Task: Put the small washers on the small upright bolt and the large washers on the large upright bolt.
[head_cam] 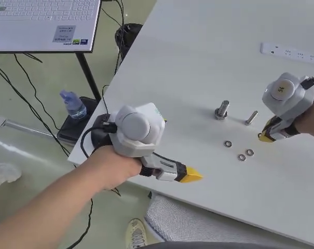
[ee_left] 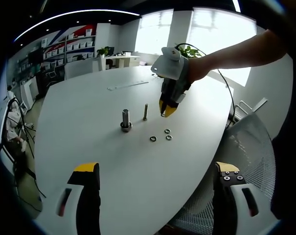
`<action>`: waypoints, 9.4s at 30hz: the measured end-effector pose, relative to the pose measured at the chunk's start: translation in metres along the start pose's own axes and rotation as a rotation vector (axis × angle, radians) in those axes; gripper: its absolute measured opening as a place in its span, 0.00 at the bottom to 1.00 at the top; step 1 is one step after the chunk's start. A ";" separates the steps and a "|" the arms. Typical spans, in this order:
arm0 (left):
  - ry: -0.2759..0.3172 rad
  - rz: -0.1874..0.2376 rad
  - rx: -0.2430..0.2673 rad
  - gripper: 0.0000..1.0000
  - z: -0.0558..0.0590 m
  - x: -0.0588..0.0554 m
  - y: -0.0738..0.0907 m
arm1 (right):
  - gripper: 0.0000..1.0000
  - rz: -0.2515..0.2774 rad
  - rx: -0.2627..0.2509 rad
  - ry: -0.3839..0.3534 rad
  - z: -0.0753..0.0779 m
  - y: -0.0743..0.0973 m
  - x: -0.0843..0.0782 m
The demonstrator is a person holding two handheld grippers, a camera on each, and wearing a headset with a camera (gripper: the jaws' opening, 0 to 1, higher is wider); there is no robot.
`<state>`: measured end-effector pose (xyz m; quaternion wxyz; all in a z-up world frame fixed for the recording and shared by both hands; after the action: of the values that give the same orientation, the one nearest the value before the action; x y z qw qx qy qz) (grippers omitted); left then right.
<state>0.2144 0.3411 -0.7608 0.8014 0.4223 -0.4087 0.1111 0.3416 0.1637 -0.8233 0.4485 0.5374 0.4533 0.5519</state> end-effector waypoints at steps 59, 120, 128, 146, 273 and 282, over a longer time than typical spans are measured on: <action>0.019 -0.021 0.007 0.98 -0.008 -0.005 -0.001 | 0.12 0.036 -0.071 0.045 0.052 0.015 0.035; 0.022 -0.066 -0.005 0.93 -0.019 -0.012 -0.002 | 0.13 -0.013 -0.035 0.078 0.051 -0.025 0.029; 0.026 -0.073 -0.006 0.92 -0.022 -0.013 -0.002 | 0.13 -0.029 -0.026 0.081 0.052 -0.031 0.027; 0.027 -0.071 -0.004 0.91 -0.026 -0.010 -0.004 | 0.13 -0.036 -0.018 0.087 0.050 -0.038 0.028; -0.077 -0.060 0.040 0.92 -0.014 0.001 -0.001 | 0.27 0.067 0.006 0.063 -0.023 0.013 0.016; -0.092 -0.073 0.051 0.91 -0.018 0.001 0.000 | 0.28 0.074 0.013 0.075 -0.032 0.000 0.016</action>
<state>0.2248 0.3546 -0.7658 0.7743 0.4620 -0.4263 0.0729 0.3093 0.1785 -0.8206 0.4071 0.5357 0.4530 0.5849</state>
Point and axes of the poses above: the centre of the closed fingertips' face, and the gripper's own axes: y roughly backward along the fingers, z roughly to its right, x roughly out of its top, the point moved 1 cm from there along y, roughly backward along the fingers, and after that the axes turned 11 degrees about y, right-handed, at the moved point
